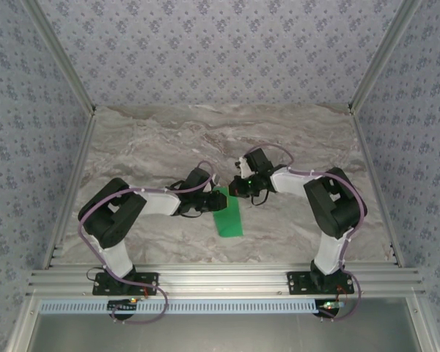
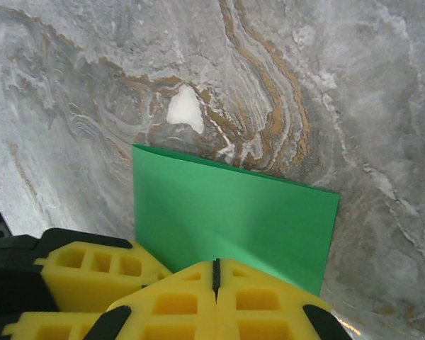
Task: Fold a paper plane with a square sheet of paper (fold left side to right side)
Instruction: Hold the square sheet of paper at the center of the table.
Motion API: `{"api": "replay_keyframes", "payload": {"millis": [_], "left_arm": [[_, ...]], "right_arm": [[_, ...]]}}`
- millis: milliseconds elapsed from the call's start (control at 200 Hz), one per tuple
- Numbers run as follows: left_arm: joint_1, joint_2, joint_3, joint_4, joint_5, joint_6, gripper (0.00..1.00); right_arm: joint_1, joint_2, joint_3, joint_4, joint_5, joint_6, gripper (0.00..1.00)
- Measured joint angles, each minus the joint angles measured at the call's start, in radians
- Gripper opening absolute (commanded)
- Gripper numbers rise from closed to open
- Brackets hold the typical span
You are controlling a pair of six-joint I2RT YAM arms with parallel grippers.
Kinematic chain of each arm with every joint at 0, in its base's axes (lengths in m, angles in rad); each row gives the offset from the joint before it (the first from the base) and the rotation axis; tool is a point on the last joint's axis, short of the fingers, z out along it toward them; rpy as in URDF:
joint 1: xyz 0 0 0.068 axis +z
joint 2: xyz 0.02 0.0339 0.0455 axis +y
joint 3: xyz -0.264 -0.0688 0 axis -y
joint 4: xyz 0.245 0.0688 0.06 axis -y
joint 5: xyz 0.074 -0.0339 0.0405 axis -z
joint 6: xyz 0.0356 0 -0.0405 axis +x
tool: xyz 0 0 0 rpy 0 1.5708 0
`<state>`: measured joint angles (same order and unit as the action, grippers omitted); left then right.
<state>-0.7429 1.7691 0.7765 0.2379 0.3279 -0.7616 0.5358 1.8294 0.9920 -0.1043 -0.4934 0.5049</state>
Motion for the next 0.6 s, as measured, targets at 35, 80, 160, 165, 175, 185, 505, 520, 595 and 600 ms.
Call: {"api": "replay_keyframes", "payload": {"millis": [35, 80, 160, 165, 175, 185, 505, 520, 595, 600], "left_arm": [[0.000, 0.000, 0.000, 0.000, 0.000, 0.000, 0.20], [0.000, -0.002, 0.000, -0.002, 0.000, 0.000, 0.20], [0.000, -0.004, 0.000, -0.003, 0.000, 0.000, 0.20], [0.000, -0.004, 0.000, -0.003, -0.001, 0.000, 0.20], [0.000, -0.005, 0.000, -0.004, -0.001, 0.000, 0.21], [0.000, -0.006, 0.000, -0.005, -0.002, 0.001, 0.21], [0.000, -0.107, -0.037, -0.043, 0.000, 0.001, 0.30], [0.000, -0.114, -0.040, -0.042, 0.000, 0.001, 0.30], [0.000, -0.146, -0.056, -0.035, 0.001, 0.000, 0.30], [0.000, -0.148, -0.057, -0.034, 0.001, 0.000, 0.30]], "right_arm": [[0.002, 0.006, 0.001, -0.001, 0.002, 0.000, 0.02], [0.002, 0.018, 0.002, -0.004, 0.007, 0.002, 0.02], [0.001, 0.034, 0.004, -0.011, 0.010, 0.003, 0.02], [0.000, 0.034, 0.006, -0.013, 0.010, 0.003, 0.02], [0.000, 0.035, 0.006, -0.014, 0.010, 0.003, 0.02], [0.000, 0.035, 0.008, -0.016, 0.011, 0.003, 0.02], [0.003, 0.037, 0.010, -0.021, 0.023, 0.003, 0.02], [0.003, 0.037, 0.010, -0.021, 0.023, 0.003, 0.02], [0.006, 0.037, 0.009, -0.019, 0.024, 0.003, 0.02], [0.006, 0.037, 0.009, -0.019, 0.024, 0.004, 0.02]]}}
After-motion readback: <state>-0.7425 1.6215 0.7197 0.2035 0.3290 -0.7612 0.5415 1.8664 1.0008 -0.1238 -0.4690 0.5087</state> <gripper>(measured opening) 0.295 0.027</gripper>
